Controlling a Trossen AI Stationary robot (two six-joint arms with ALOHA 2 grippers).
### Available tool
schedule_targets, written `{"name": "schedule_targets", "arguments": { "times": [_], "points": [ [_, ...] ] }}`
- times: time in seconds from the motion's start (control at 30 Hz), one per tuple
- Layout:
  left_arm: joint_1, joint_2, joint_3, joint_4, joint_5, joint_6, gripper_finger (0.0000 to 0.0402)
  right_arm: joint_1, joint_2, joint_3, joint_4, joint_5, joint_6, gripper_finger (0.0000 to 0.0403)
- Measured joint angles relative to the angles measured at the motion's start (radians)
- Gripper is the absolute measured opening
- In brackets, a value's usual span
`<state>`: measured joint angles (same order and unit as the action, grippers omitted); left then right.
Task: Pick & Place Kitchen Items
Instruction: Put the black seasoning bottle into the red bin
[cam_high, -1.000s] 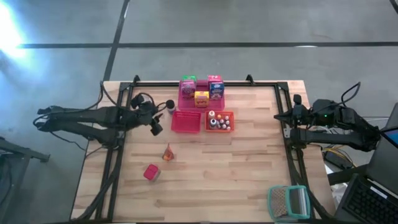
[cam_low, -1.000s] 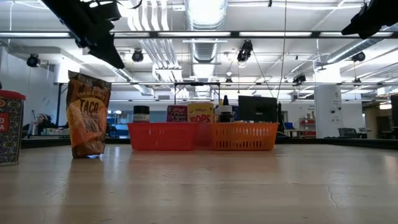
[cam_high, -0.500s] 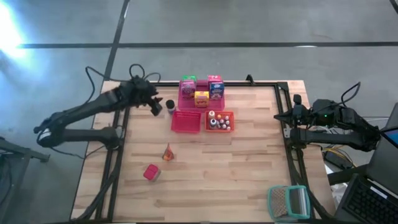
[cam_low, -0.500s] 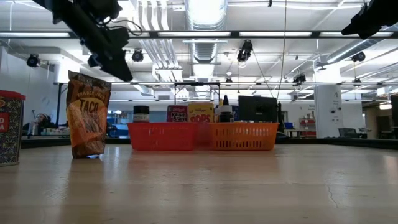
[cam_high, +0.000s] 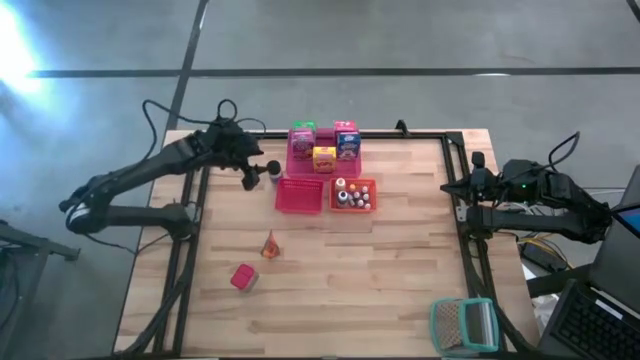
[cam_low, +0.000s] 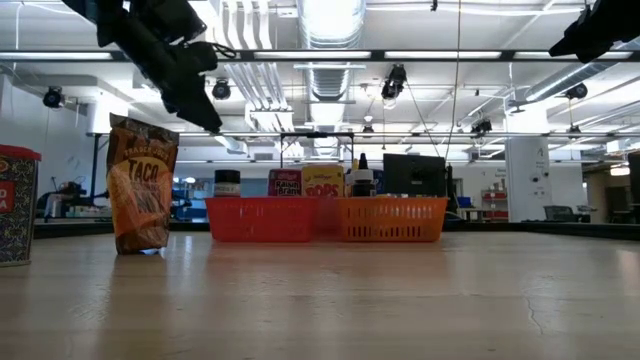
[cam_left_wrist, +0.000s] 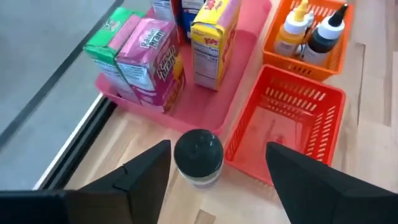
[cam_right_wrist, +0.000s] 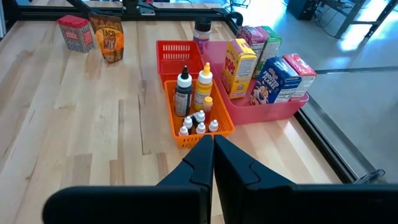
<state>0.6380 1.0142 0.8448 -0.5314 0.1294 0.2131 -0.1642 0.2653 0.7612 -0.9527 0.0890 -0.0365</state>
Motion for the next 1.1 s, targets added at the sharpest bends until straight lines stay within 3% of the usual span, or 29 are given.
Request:
{"name": "schedule_targets", "arguments": {
  "times": [0.67,1.1],
  "points": [
    [0.000,0.278,0.006,0.037,-0.026,0.010,0.0266,0.000,0.000,0.000,0.000,0.000,0.000,0.0008],
    [0.000,0.326,0.005,0.113,-0.026,0.015,0.0266,0.000,0.000,0.000,0.000,0.000,0.000,0.0008]
  ]
}}
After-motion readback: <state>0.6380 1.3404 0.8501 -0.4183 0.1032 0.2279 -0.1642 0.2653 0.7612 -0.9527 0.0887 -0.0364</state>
